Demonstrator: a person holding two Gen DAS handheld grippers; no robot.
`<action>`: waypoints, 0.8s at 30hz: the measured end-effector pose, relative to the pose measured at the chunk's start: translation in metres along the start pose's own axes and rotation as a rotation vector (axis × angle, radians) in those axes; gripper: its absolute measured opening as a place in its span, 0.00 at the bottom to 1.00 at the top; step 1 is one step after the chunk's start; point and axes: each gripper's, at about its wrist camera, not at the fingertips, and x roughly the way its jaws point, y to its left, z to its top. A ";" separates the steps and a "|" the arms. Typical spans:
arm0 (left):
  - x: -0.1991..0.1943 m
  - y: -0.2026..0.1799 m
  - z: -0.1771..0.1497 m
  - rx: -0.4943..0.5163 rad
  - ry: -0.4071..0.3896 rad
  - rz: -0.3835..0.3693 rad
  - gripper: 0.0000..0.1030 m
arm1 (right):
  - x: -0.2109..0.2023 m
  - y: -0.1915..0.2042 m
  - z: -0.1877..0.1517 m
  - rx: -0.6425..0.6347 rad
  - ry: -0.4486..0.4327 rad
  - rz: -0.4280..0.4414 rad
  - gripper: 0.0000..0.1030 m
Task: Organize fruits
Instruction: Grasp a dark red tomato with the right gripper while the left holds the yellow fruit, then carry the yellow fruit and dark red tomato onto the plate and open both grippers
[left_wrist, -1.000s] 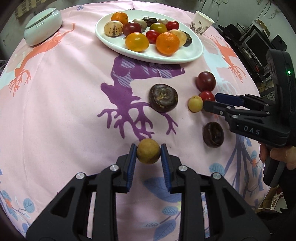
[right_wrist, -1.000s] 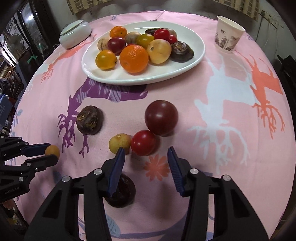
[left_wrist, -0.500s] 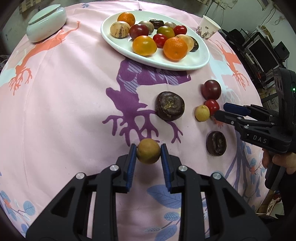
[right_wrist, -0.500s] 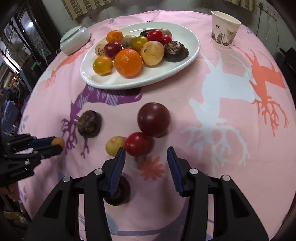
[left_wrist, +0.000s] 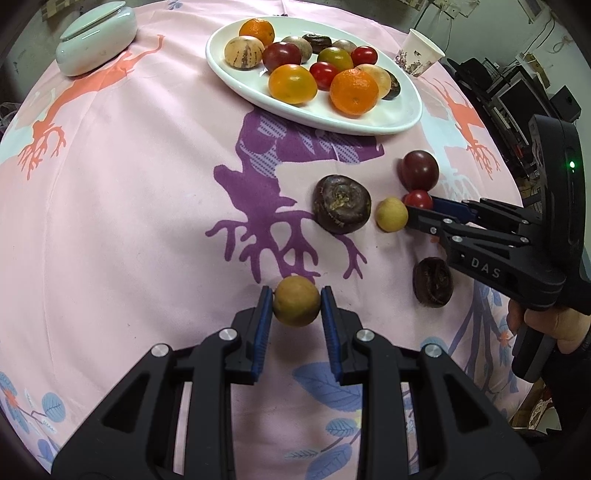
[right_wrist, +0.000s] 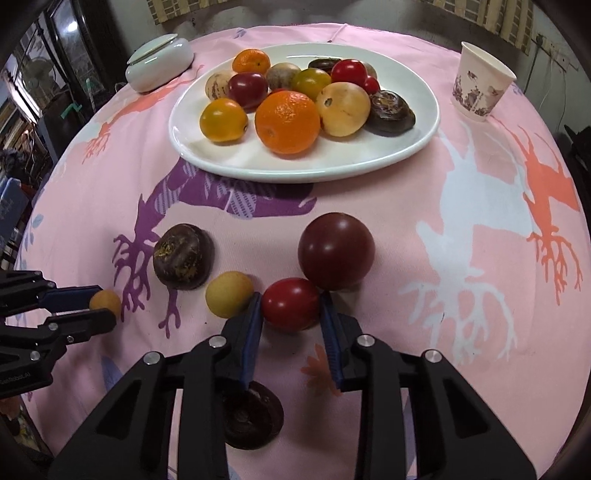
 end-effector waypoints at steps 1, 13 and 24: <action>-0.001 0.000 0.000 0.000 -0.003 0.001 0.26 | -0.001 -0.002 0.000 0.008 0.007 0.011 0.30; -0.052 -0.010 0.051 0.058 -0.153 0.004 0.26 | -0.077 -0.034 0.014 0.104 -0.131 0.083 0.30; -0.056 -0.014 0.133 0.068 -0.248 0.042 0.26 | -0.087 -0.035 0.096 0.043 -0.266 0.089 0.30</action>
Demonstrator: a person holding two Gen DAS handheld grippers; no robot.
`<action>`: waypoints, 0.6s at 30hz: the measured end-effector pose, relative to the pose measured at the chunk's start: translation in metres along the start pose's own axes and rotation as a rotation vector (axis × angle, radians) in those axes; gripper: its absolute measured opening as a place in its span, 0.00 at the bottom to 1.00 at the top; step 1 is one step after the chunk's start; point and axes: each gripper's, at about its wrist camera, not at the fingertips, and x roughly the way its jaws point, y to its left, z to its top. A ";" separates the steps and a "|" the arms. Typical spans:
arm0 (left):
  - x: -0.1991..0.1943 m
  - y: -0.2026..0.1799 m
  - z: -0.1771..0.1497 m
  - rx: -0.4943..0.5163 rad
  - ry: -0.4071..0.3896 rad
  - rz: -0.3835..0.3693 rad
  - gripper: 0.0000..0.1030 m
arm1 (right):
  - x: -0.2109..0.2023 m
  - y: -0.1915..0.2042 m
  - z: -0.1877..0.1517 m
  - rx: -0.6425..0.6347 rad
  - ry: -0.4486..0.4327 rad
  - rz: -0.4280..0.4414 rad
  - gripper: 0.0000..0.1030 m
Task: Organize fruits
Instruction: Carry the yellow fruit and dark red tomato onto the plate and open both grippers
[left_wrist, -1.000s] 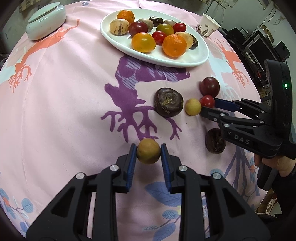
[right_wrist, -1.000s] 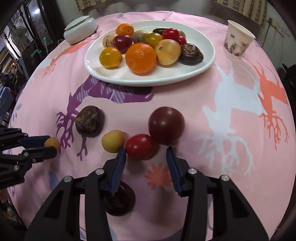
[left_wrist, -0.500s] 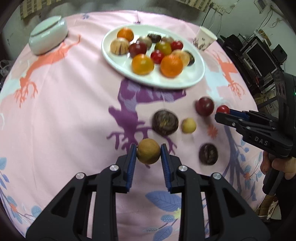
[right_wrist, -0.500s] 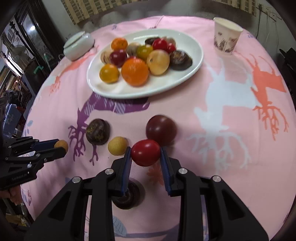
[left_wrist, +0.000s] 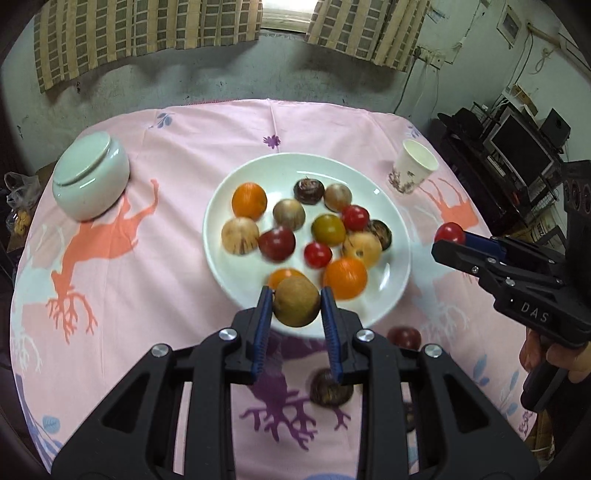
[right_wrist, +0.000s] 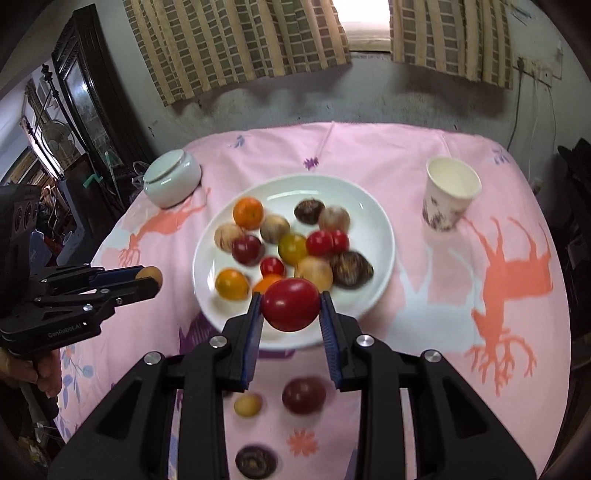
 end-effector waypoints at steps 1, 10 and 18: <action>0.006 0.001 0.005 -0.004 0.003 0.001 0.26 | 0.006 0.000 0.006 -0.001 -0.004 0.000 0.30; 0.061 0.004 0.022 -0.034 0.056 0.001 0.26 | 0.063 -0.006 0.030 0.051 0.026 0.033 0.30; 0.083 0.008 0.027 -0.060 0.068 0.000 0.26 | 0.093 -0.014 0.032 0.160 0.058 0.091 0.31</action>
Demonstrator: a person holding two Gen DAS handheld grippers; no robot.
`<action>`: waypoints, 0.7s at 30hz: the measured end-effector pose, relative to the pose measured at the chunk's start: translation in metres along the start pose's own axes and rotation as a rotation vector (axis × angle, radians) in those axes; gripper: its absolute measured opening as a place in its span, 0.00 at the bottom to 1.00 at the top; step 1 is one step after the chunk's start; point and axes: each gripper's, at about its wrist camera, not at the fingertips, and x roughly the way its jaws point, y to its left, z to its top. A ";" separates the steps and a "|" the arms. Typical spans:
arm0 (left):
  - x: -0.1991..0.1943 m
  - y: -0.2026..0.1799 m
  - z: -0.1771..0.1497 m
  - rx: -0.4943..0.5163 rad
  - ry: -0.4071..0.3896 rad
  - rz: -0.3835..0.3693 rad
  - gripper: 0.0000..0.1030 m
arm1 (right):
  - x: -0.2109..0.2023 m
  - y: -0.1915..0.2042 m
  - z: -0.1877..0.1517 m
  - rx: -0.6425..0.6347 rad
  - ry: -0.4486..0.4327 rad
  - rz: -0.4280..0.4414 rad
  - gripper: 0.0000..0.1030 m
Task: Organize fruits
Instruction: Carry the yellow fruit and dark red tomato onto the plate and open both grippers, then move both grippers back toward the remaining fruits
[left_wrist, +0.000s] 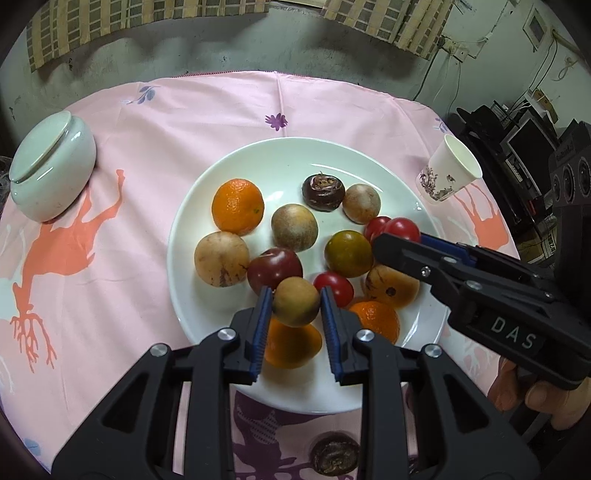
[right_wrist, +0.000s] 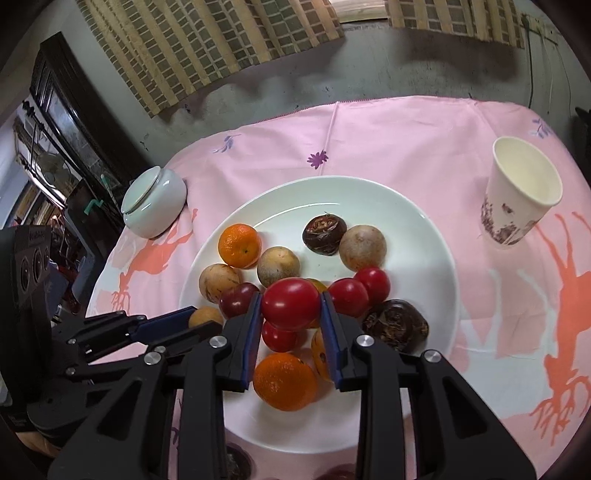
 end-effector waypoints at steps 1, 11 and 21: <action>0.000 0.001 0.000 -0.007 0.000 -0.002 0.28 | 0.002 -0.001 0.000 0.012 0.006 0.006 0.31; -0.015 0.002 -0.007 -0.036 -0.019 0.012 0.54 | -0.004 -0.001 -0.005 0.047 0.005 0.013 0.35; -0.050 0.014 -0.046 -0.092 -0.024 0.042 0.68 | -0.040 -0.009 -0.023 0.107 -0.055 0.010 0.68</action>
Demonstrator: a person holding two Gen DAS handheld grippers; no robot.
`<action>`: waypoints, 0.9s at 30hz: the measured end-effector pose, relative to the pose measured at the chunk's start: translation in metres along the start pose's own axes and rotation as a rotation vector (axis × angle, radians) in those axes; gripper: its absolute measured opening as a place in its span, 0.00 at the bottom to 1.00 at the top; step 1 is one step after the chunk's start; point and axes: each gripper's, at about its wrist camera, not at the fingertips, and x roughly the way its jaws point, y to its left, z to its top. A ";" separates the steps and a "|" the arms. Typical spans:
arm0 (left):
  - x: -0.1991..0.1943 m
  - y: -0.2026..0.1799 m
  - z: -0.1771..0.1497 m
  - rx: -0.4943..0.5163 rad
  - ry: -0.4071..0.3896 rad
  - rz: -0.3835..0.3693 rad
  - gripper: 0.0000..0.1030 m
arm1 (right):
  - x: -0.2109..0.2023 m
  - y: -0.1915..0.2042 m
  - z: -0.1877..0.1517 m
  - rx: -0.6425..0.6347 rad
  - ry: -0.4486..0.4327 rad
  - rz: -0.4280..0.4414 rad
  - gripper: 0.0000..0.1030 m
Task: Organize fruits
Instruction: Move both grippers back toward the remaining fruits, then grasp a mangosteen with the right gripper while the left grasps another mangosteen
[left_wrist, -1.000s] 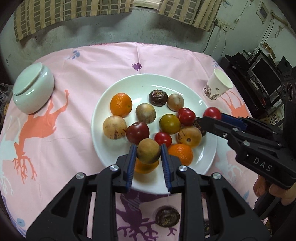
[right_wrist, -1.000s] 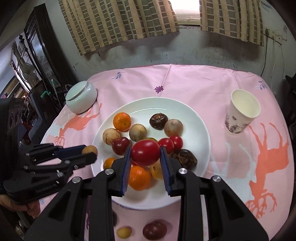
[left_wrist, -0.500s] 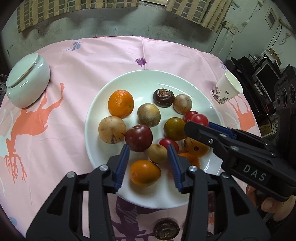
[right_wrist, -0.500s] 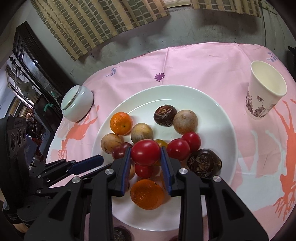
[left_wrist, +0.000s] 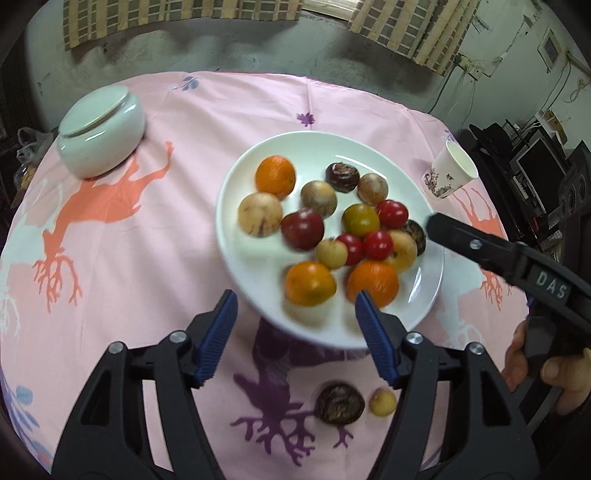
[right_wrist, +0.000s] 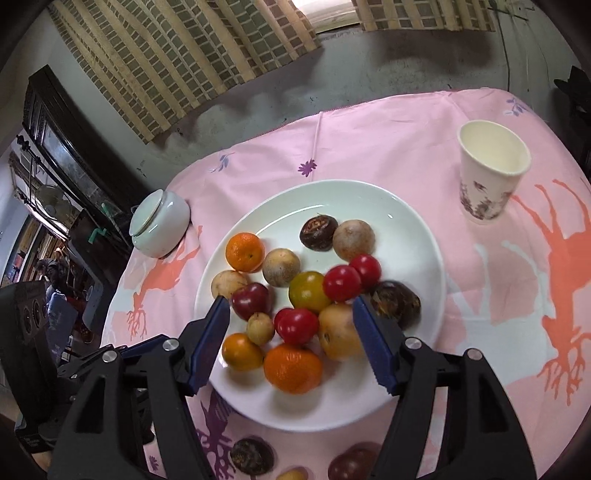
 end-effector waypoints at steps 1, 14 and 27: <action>-0.003 0.004 -0.006 -0.011 0.003 0.007 0.68 | -0.006 -0.006 -0.006 0.019 0.001 -0.005 0.68; -0.019 0.016 -0.091 -0.042 0.113 0.064 0.75 | -0.054 -0.033 -0.122 0.031 0.138 -0.133 0.68; -0.034 0.006 -0.129 -0.016 0.160 0.072 0.80 | -0.051 0.017 -0.183 -0.225 0.199 -0.173 0.68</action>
